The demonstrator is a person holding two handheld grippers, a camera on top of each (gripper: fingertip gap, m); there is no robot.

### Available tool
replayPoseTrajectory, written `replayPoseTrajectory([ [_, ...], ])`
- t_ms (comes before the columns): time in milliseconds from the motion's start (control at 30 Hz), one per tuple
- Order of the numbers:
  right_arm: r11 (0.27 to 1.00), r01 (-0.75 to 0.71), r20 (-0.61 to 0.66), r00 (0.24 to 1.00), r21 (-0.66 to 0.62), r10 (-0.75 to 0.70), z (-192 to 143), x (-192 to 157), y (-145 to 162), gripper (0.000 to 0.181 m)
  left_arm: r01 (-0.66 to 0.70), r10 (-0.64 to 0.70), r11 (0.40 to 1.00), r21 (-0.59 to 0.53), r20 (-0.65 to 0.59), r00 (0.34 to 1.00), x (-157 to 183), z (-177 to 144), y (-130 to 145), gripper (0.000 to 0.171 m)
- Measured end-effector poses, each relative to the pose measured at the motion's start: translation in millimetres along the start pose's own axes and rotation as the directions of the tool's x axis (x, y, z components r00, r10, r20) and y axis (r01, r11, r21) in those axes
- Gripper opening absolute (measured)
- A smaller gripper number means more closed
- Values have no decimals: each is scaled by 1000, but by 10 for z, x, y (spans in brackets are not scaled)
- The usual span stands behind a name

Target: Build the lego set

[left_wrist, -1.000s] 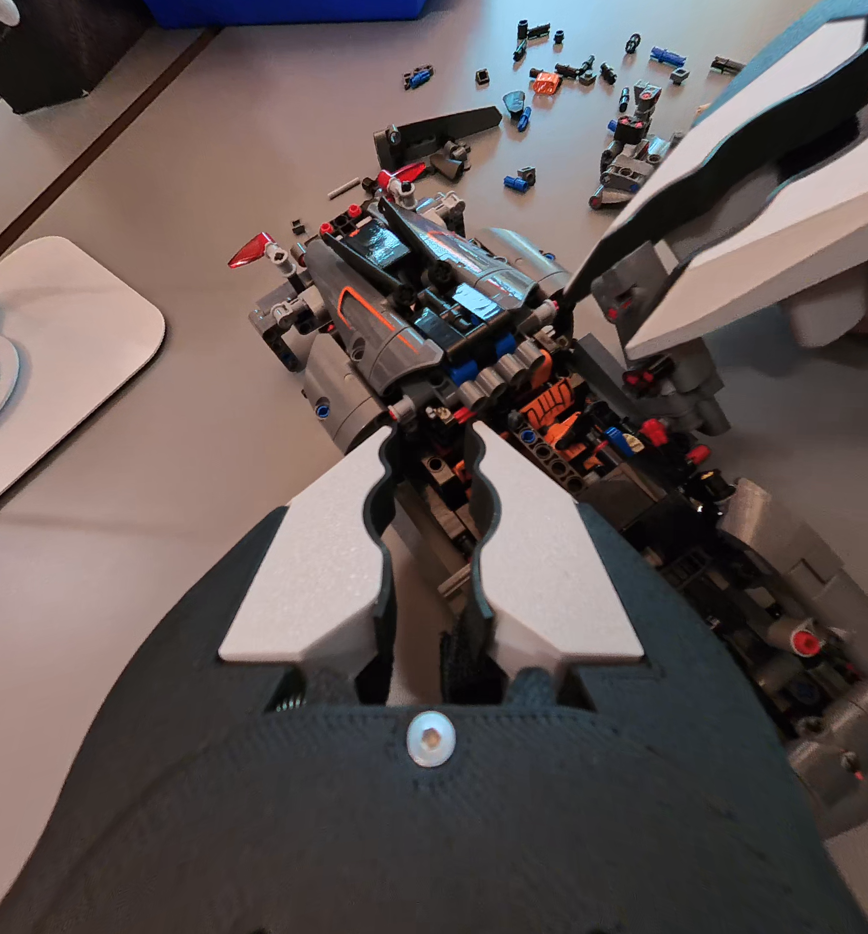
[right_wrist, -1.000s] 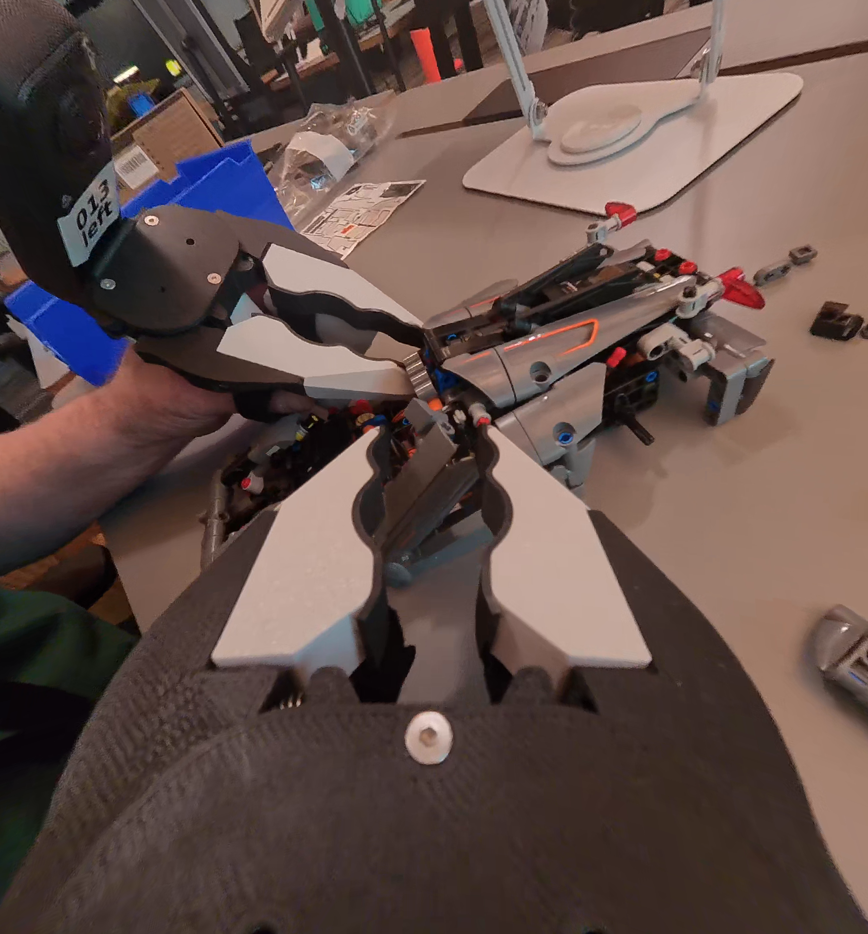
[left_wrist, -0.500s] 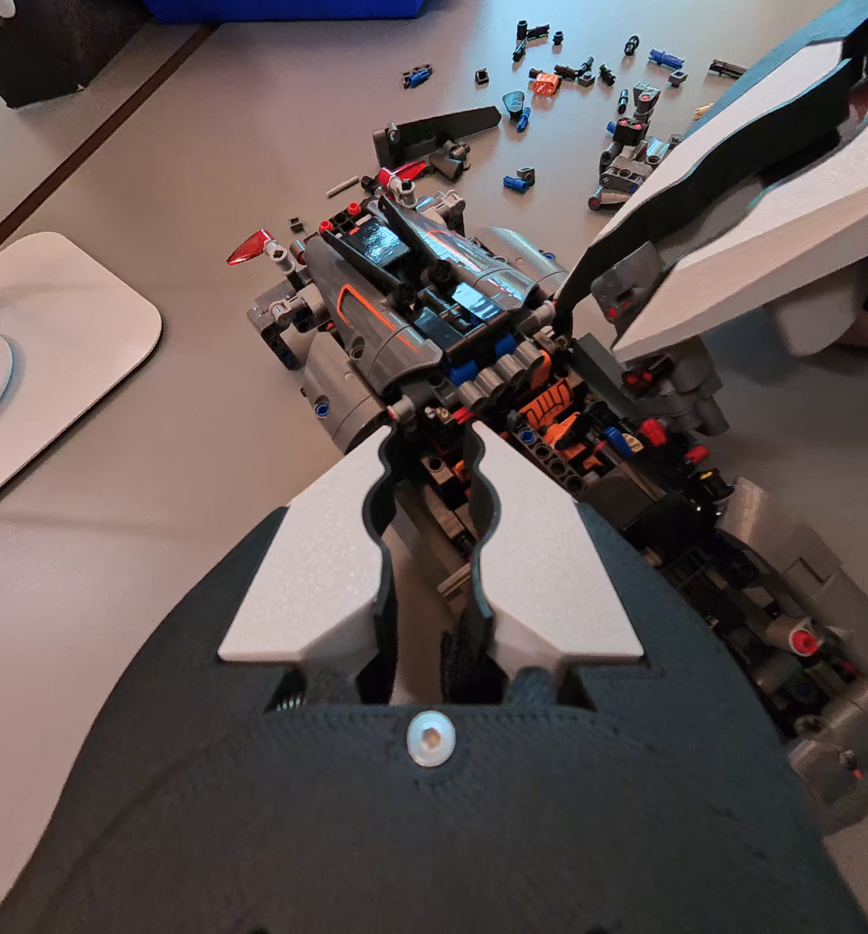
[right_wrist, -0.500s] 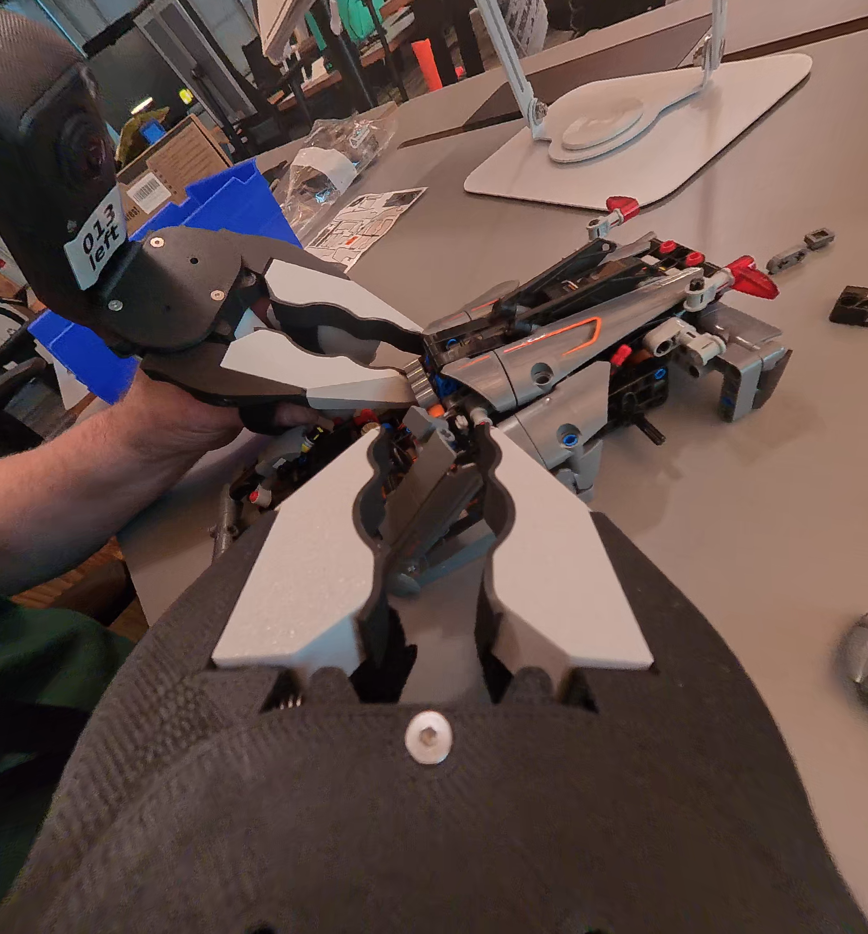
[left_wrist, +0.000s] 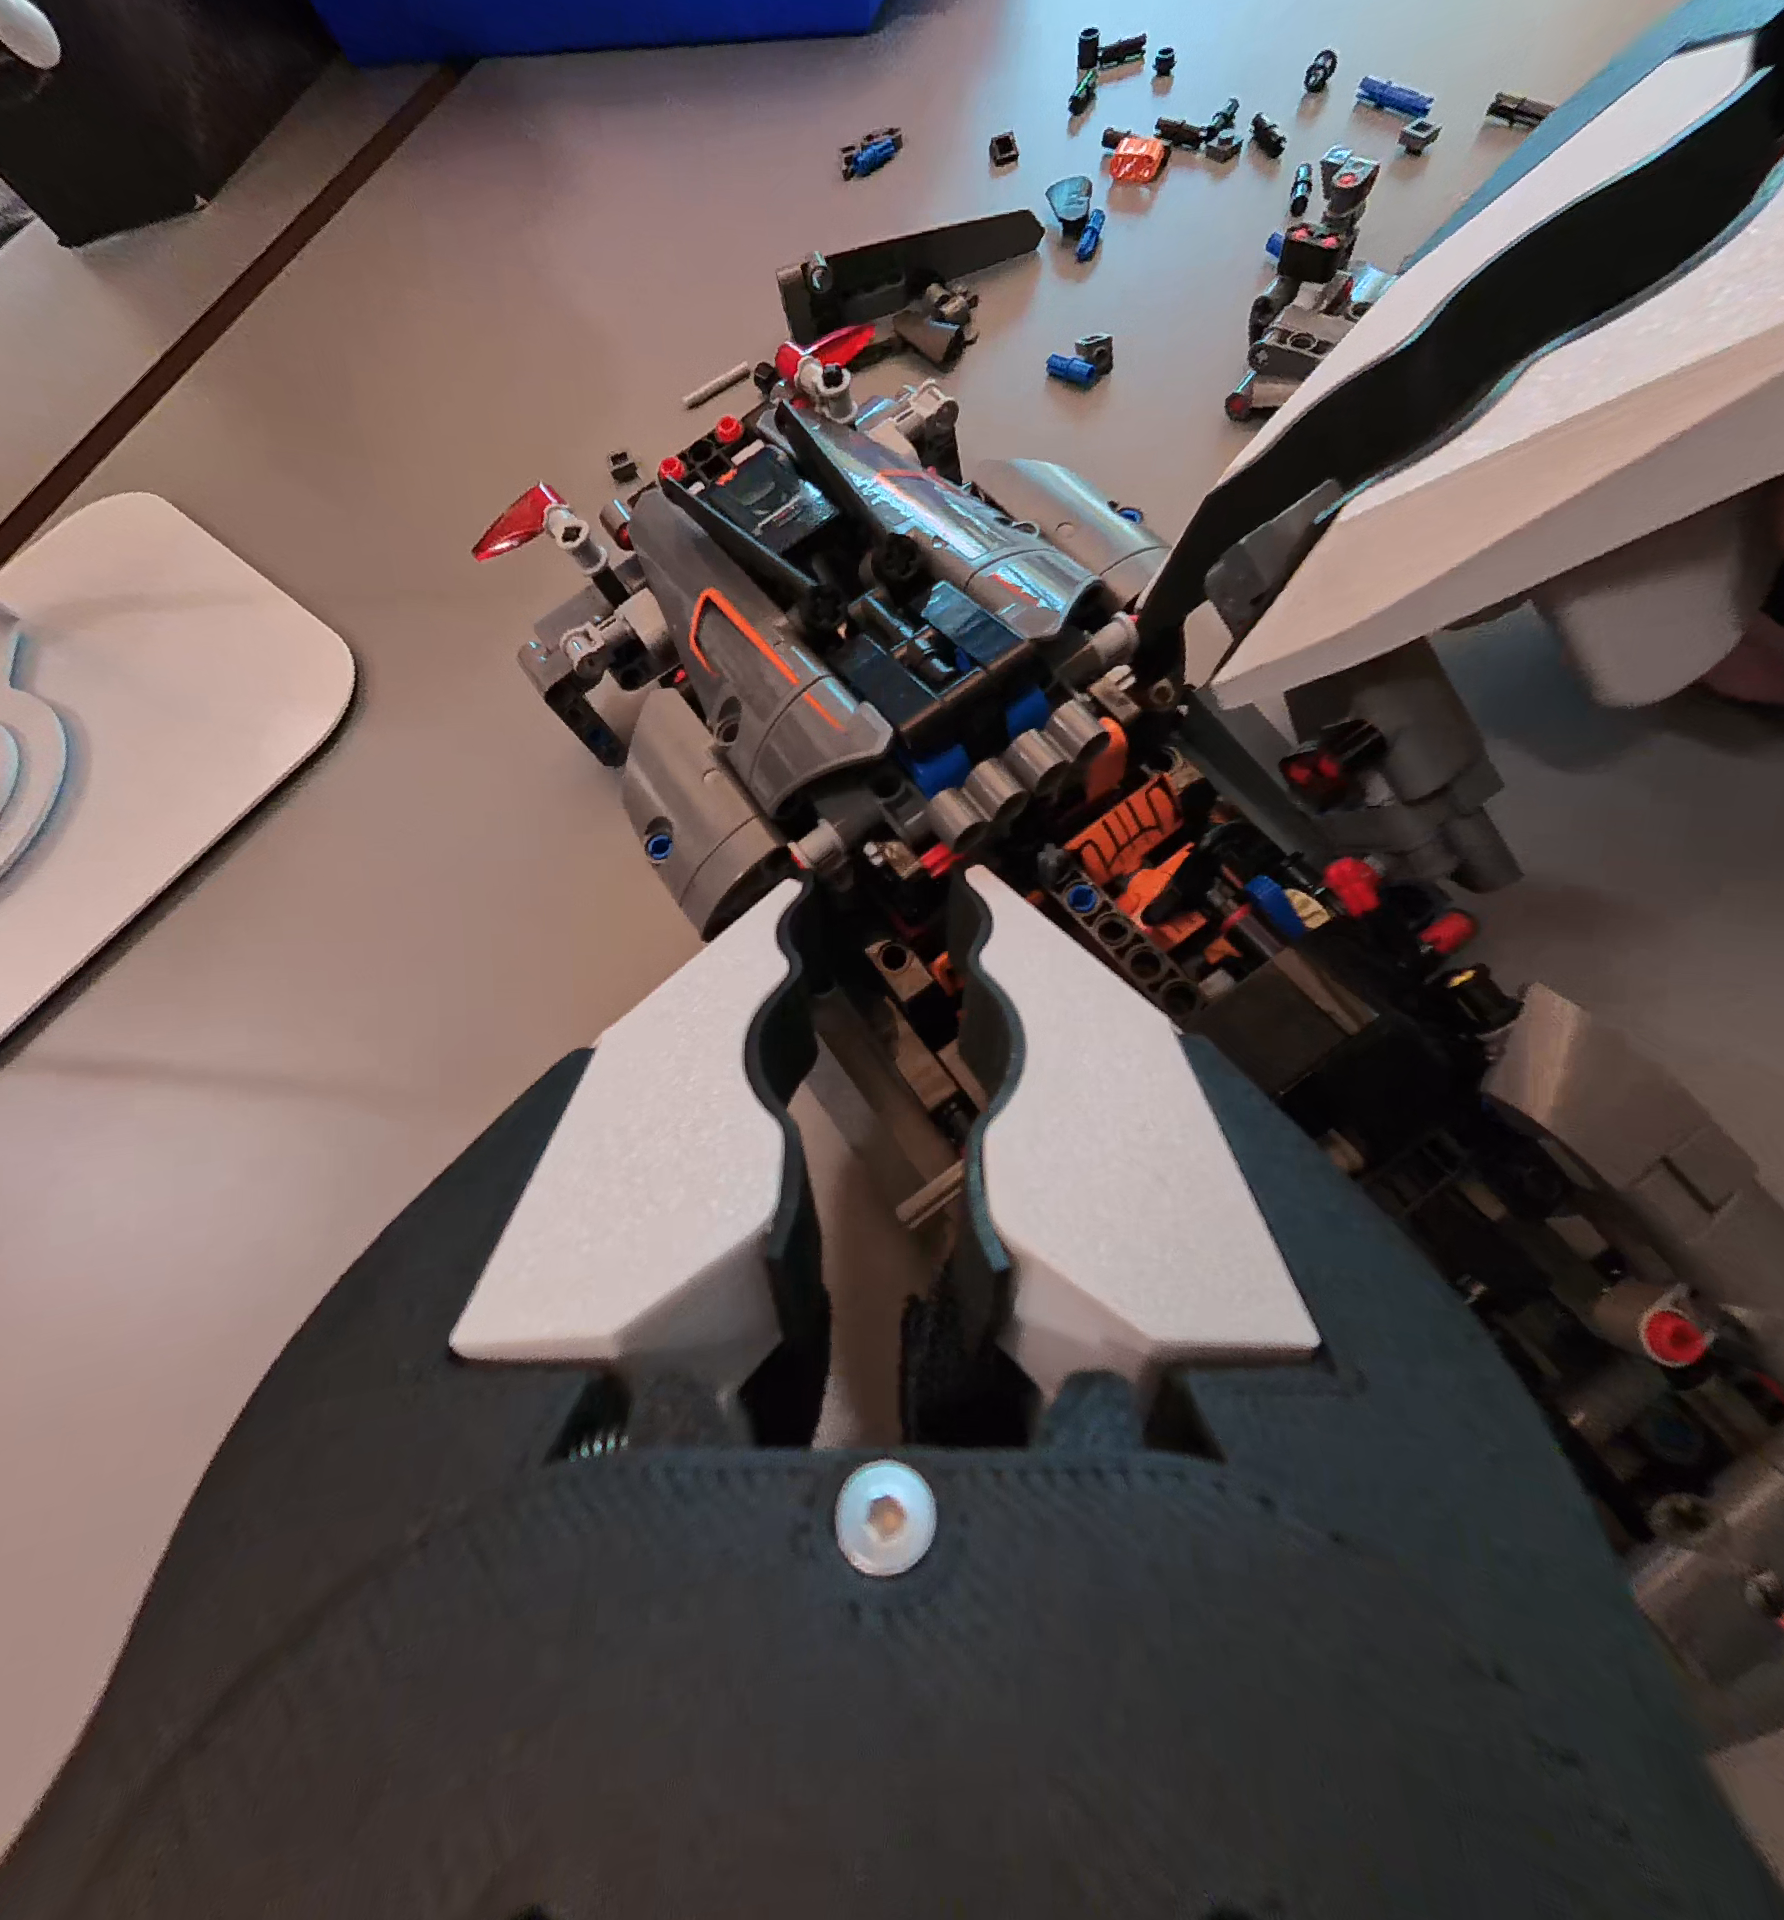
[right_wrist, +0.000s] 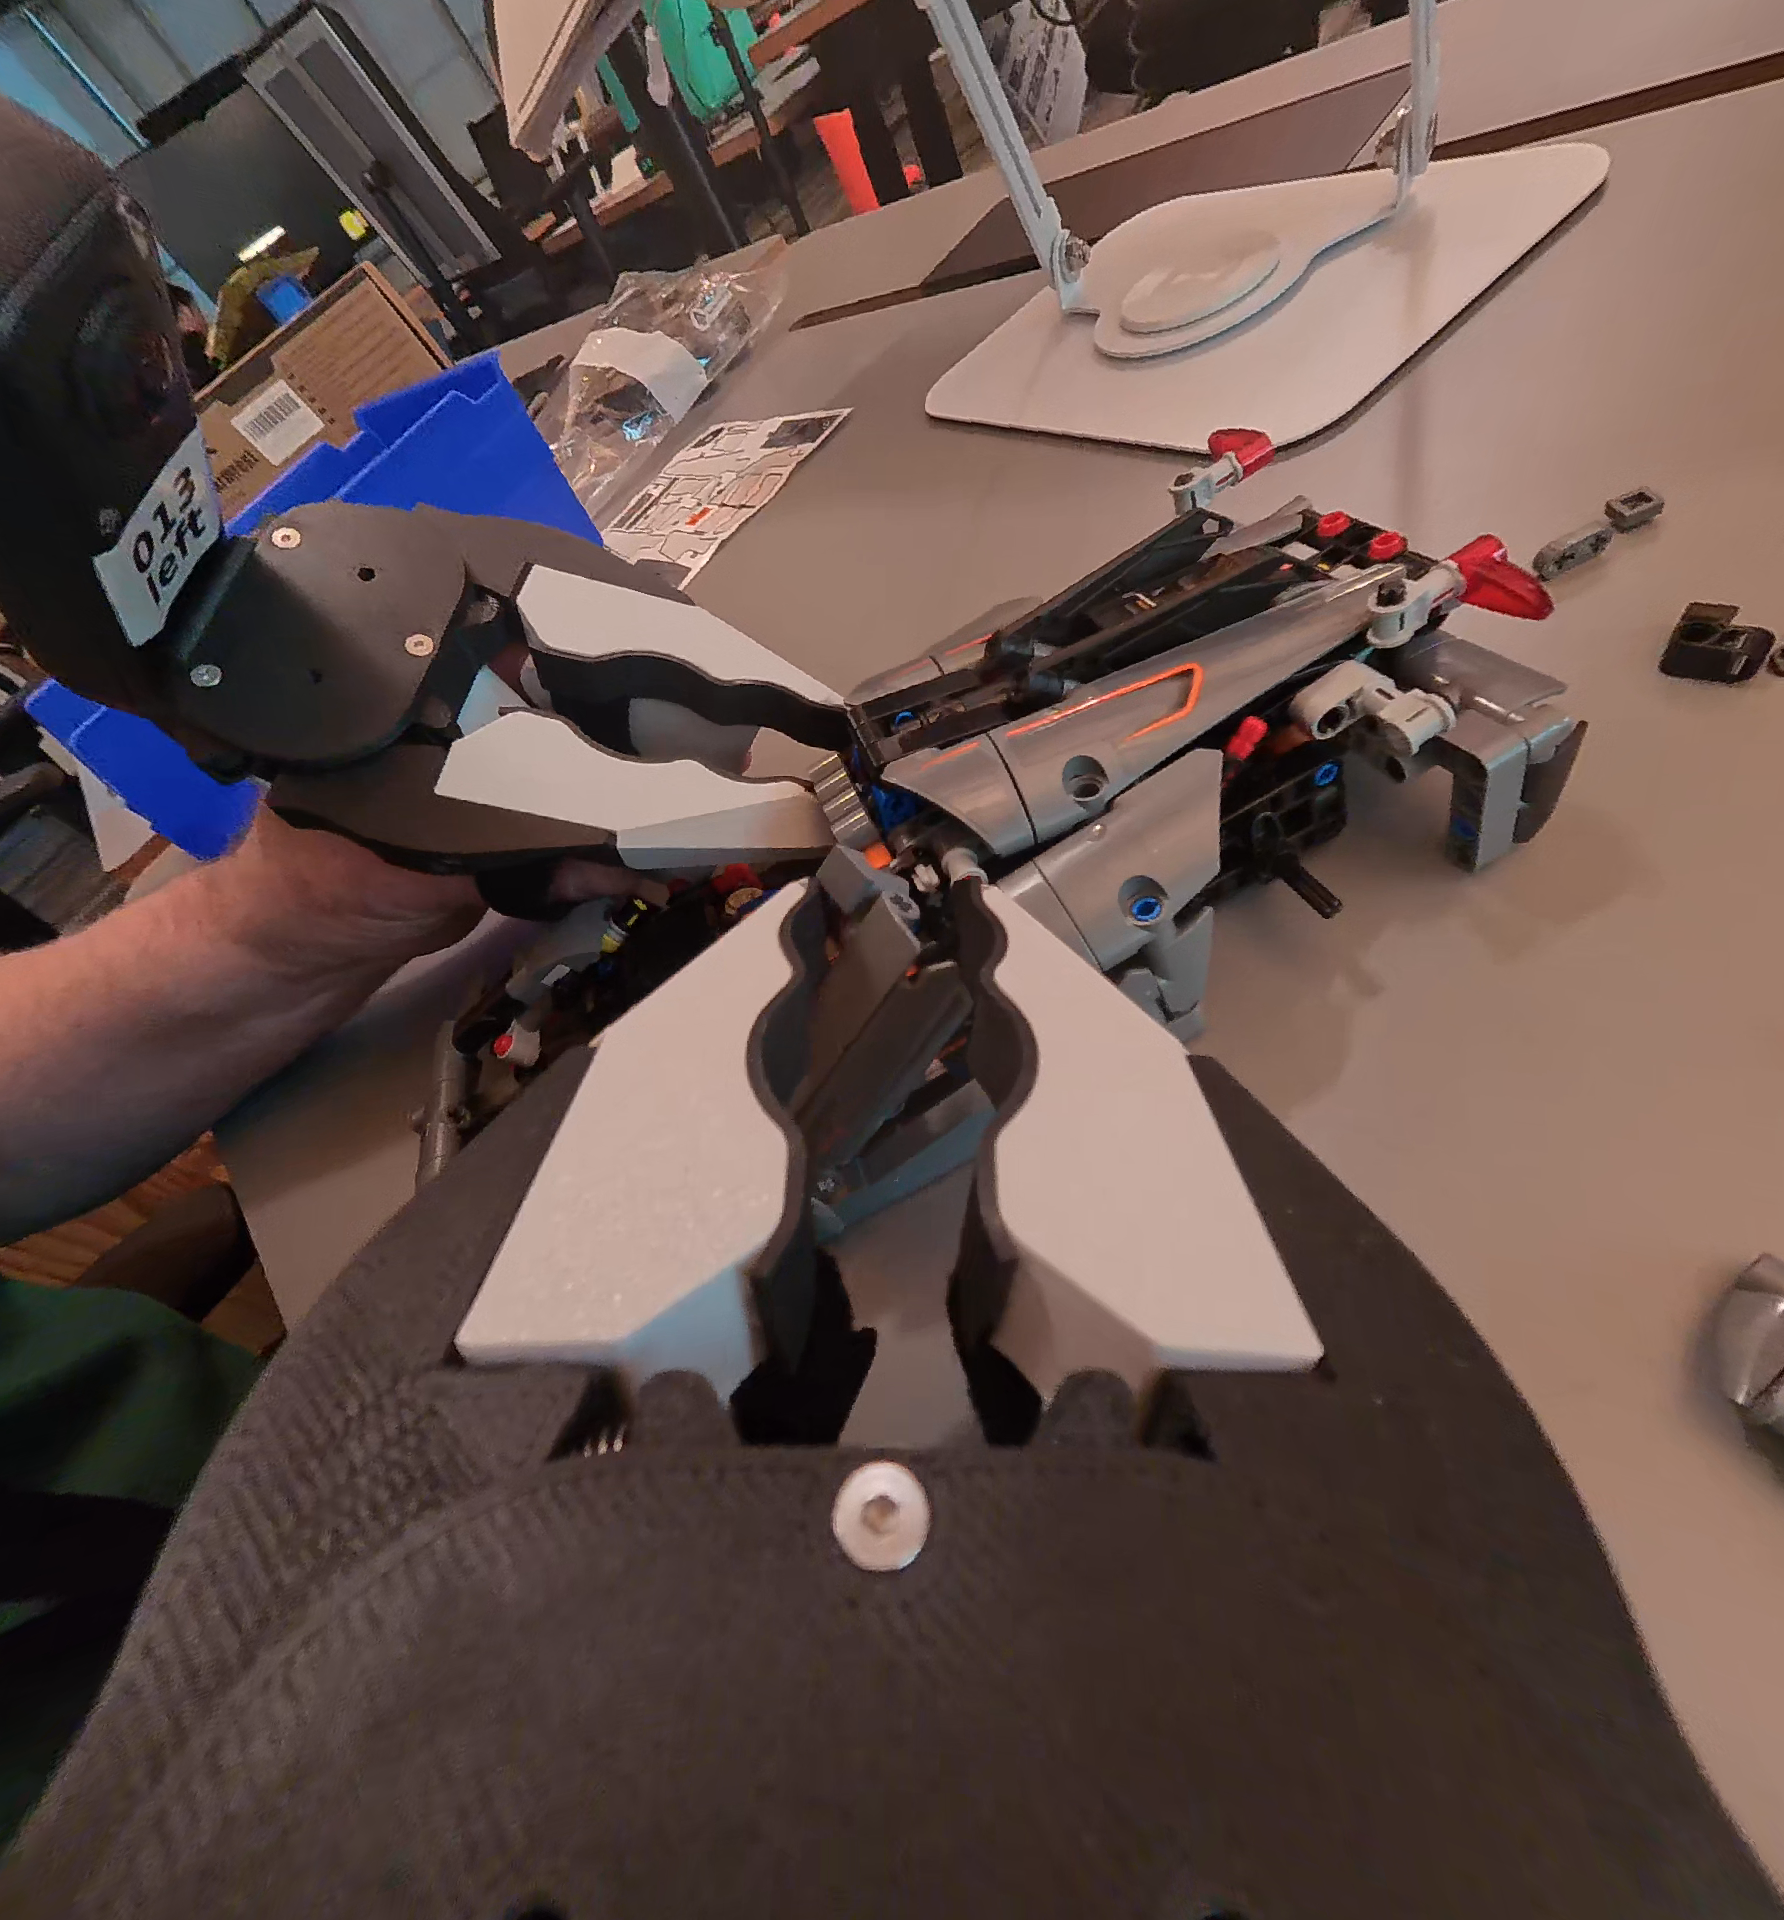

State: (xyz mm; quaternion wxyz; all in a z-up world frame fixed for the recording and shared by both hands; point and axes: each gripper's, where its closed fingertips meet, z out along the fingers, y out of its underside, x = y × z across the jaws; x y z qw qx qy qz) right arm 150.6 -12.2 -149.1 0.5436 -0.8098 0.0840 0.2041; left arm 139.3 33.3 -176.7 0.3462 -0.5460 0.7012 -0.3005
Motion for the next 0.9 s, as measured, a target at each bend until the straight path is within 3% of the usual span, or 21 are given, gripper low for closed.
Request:
replayPoseTrajectory([
  [900, 998, 46, 70, 997, -47, -43, 102, 54, -38, 16, -11, 11, 1000, 6, 27, 1000, -67, 39, 7, 20],
])
